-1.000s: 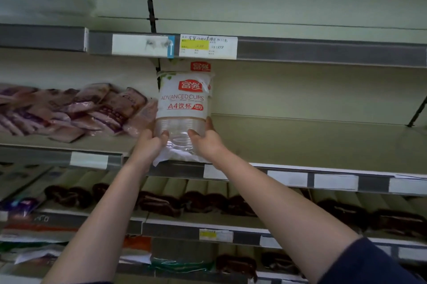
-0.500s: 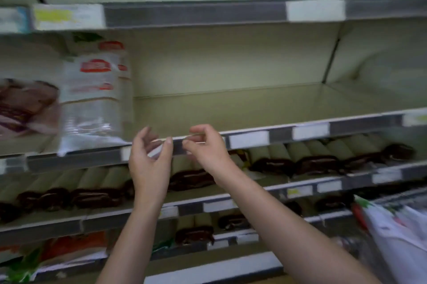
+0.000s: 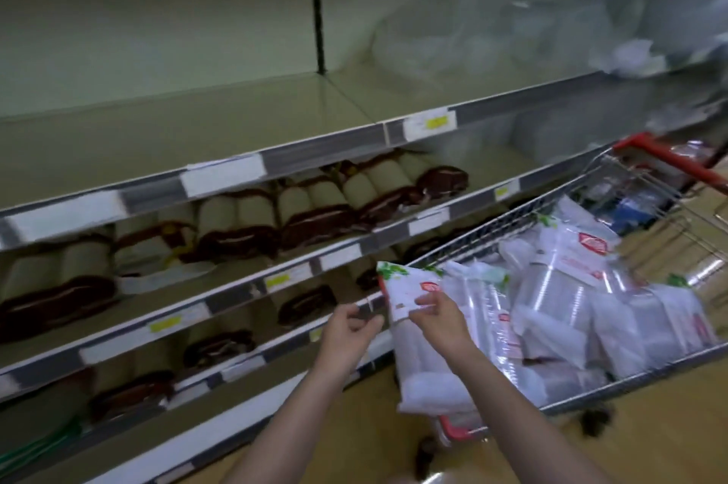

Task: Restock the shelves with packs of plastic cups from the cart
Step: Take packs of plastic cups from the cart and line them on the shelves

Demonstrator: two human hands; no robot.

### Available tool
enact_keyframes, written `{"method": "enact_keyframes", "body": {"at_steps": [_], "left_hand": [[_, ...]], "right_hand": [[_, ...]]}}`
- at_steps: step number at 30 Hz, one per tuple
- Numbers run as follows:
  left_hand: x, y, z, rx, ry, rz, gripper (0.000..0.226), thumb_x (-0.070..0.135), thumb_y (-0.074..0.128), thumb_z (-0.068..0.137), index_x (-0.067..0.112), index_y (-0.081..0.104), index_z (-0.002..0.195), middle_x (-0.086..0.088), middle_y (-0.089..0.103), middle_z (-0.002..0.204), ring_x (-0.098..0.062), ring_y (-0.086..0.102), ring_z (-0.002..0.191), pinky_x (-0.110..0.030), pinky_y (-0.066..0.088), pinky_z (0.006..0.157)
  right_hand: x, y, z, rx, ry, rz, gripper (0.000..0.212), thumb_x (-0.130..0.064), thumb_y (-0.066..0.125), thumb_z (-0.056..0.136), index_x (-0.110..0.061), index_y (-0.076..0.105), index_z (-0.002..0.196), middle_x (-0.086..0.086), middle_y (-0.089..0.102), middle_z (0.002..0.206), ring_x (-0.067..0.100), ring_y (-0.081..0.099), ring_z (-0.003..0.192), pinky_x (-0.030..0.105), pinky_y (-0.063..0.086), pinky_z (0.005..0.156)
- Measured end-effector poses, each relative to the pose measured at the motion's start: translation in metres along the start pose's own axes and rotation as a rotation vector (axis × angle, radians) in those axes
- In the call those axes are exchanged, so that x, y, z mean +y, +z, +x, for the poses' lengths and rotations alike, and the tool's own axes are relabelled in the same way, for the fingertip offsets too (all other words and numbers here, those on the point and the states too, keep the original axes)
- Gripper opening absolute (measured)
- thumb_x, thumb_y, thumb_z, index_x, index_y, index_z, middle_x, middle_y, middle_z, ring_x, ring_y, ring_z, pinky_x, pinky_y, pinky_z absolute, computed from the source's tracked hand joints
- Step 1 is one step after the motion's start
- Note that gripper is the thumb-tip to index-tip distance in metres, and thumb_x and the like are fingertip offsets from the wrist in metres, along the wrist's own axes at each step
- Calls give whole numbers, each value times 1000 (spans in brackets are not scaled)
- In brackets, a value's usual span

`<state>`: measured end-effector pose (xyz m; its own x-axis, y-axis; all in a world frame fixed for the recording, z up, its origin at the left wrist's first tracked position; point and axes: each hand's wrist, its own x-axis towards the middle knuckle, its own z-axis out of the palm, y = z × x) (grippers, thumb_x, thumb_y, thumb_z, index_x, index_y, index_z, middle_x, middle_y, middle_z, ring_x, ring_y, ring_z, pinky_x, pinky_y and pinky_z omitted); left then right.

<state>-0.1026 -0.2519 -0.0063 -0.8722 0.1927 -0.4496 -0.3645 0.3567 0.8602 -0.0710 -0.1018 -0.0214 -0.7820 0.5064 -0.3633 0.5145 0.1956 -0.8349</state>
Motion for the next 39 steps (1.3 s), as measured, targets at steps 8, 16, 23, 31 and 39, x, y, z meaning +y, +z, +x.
{"method": "enact_keyframes", "body": {"at_steps": [8,16,23,31,39], "left_hand": [[-28,75,4,-87,-226,32,62,31,67,84,4,40,133,-12,57,128,-22,59,101,-29,47,76],[-14,78,4,-174,-220,46,71,41,82,62,12,55,121,-7,66,116,-22,66,98,-34,57,78],[42,41,-22,-210,235,188,76,10,84,63,26,40,124,18,53,106,7,55,93,-6,48,73],[111,-78,-68,199,492,170,67,30,86,62,22,51,119,16,62,106,5,59,92,-9,50,75],[99,-246,-108,536,410,67,56,40,82,66,18,57,111,8,67,103,-4,65,88,-14,53,67]], "right_hand": [[98,-54,34,-45,297,80,44,-24,70,80,-6,55,118,11,58,110,30,58,106,35,44,89],[83,-58,25,-350,416,407,42,-26,78,74,-1,67,106,18,74,100,33,71,90,40,59,77],[31,-96,-18,-345,-10,432,51,-16,79,71,-10,58,117,10,71,108,24,71,93,29,56,67],[-122,-51,-31,-453,-455,313,48,-31,74,74,-13,62,116,6,73,107,21,71,95,33,57,74],[-245,97,-82,-730,-646,197,27,-34,61,87,-14,68,104,0,76,95,13,73,85,25,56,70]]}}
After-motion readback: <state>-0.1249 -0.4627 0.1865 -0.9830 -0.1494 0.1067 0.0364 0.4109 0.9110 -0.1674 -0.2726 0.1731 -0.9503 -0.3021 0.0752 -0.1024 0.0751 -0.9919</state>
